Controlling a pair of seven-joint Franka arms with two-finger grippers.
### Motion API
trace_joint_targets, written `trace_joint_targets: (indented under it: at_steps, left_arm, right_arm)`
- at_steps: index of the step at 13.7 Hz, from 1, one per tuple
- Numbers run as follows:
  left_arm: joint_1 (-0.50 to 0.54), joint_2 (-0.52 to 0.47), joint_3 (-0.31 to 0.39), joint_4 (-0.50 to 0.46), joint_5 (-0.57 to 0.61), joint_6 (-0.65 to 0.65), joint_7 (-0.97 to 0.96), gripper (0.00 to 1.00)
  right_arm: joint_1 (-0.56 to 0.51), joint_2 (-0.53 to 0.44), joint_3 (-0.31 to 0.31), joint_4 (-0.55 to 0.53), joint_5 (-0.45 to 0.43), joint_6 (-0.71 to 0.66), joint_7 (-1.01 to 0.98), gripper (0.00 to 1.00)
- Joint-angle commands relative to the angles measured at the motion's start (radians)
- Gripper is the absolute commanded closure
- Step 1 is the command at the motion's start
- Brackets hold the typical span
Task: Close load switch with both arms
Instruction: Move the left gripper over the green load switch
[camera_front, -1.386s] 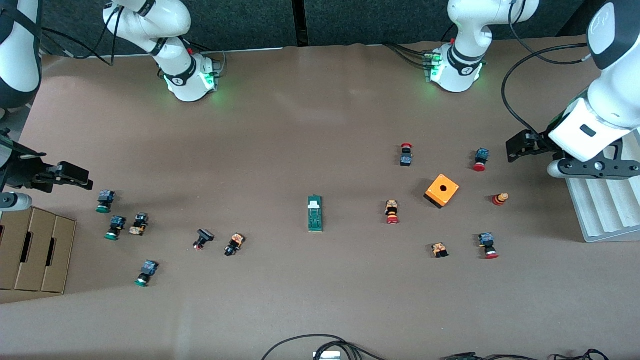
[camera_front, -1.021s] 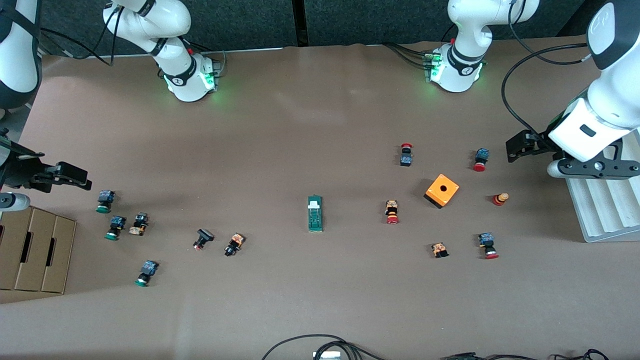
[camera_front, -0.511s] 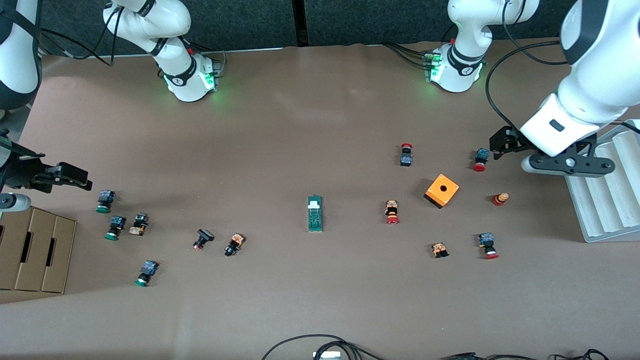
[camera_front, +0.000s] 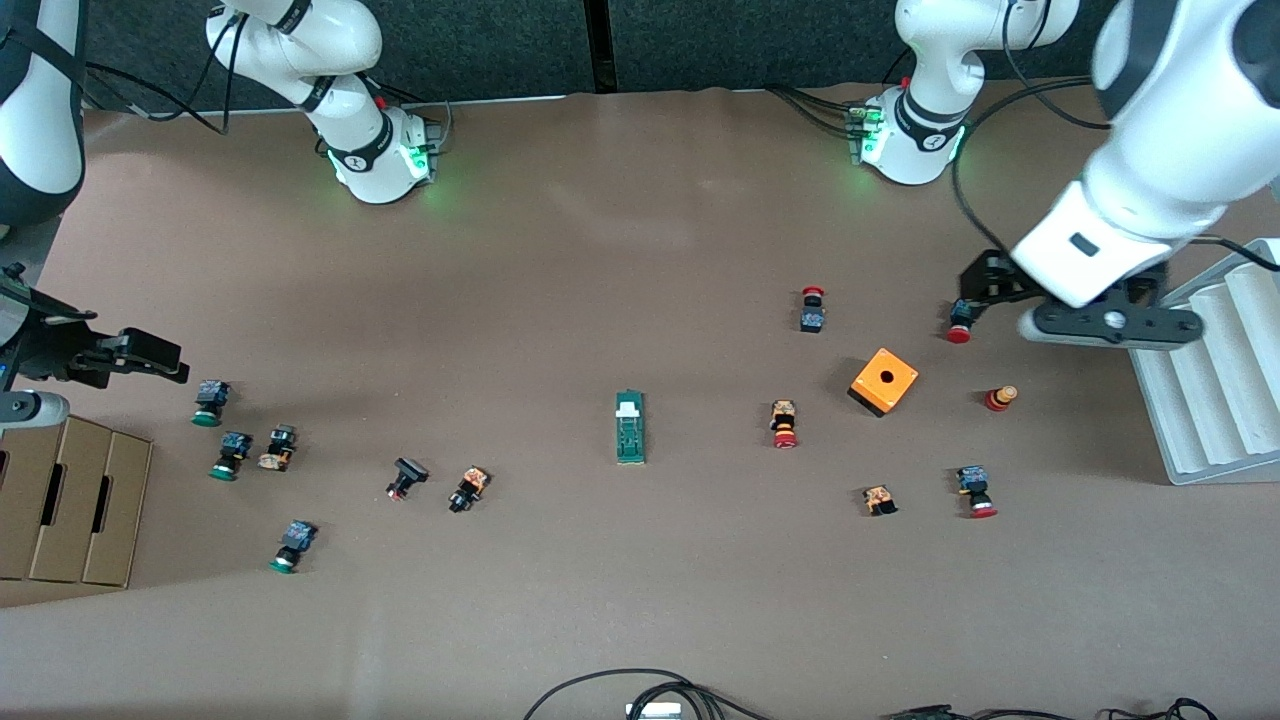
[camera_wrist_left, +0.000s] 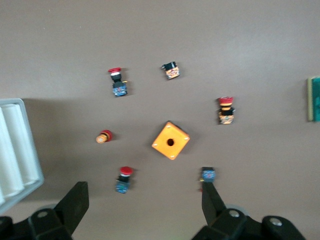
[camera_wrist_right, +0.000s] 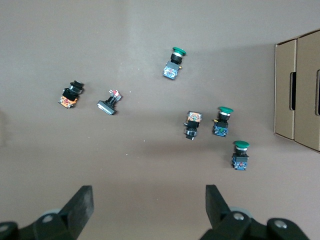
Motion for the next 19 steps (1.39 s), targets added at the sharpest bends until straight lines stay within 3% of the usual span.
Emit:
trace_joint_targets:
  at_steps: [1,6,12,14,19]
  left_arm:
    - [-0.132,0.05,0.0,0.041,0.017,0.001,-0.236,0.0]
    - [-0.303,0.122,0.002,0.031,0.029,0.178,-0.558,0.0]
    - [-0.494,0.325,0.002,0.012,0.274,0.557,-0.901,0.0]
    - [-0.544,0.408,0.003,0.012,0.418,0.654,-1.059,0.0]
    - [-0.684,0.589,0.003,0.002,0.925,0.679,-1.572,0.0]
  right_arm:
    - [0.001,0.007,0.002,0.006,-0.002,0.0,-0.003,0.0]
    - [-0.004,0.011,0.002,0.004,0.001,0.006,-0.01,0.0]
    - [-0.004,0.027,0.004,0.004,0.006,0.006,-0.012,0.0]
    - [-0.005,0.042,0.004,0.004,0.012,0.008,-0.013,0.0]
    - [-0.007,0.064,0.002,0.004,0.012,0.006,-0.075,0.0]
